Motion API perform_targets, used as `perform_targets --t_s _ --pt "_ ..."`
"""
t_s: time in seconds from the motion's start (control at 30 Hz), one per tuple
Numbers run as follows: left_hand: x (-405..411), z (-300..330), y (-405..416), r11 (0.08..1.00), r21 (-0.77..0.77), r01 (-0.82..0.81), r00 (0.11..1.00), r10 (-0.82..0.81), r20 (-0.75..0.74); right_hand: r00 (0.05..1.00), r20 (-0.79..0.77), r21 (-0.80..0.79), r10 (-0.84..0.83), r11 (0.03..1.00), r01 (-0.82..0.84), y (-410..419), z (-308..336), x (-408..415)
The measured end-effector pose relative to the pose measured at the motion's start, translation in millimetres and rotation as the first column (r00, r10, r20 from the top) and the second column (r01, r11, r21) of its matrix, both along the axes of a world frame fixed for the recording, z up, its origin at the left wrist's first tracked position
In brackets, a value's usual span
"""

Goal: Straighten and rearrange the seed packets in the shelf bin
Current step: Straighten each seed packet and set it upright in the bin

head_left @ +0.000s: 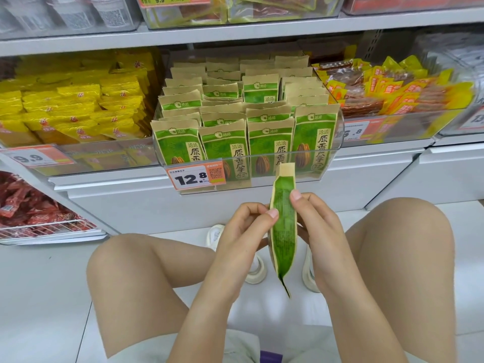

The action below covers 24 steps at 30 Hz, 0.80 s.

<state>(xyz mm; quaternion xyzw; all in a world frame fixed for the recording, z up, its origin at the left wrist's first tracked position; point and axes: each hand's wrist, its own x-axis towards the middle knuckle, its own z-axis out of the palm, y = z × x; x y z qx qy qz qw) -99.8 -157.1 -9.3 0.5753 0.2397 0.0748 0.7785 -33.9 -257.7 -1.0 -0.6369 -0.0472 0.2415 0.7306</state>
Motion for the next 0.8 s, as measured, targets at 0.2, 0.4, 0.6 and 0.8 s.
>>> perform_targets --t_s 0.2,0.4,0.6,0.8 --pt "0 -4 0 1.000 0.002 0.000 1.000 0.000 -0.004 0.999 -0.032 0.032 -0.020 0.999 0.022 -2 -6 1" --pt "2 -4 13 0.962 -0.128 -0.241 0.968 0.248 0.044 0.940 -0.023 -0.025 0.340 0.940 -0.340 -13 -13 1" --pt "-3 -7 19 0.943 -0.148 -0.298 0.946 0.312 0.085 0.924 -0.030 0.064 0.381 0.923 -0.379 -7 -14 -3" --pt "-3 -11 15 0.963 -0.116 -0.245 0.956 0.260 0.136 0.919 -0.009 0.065 0.394 0.917 -0.393 -11 -13 -1"
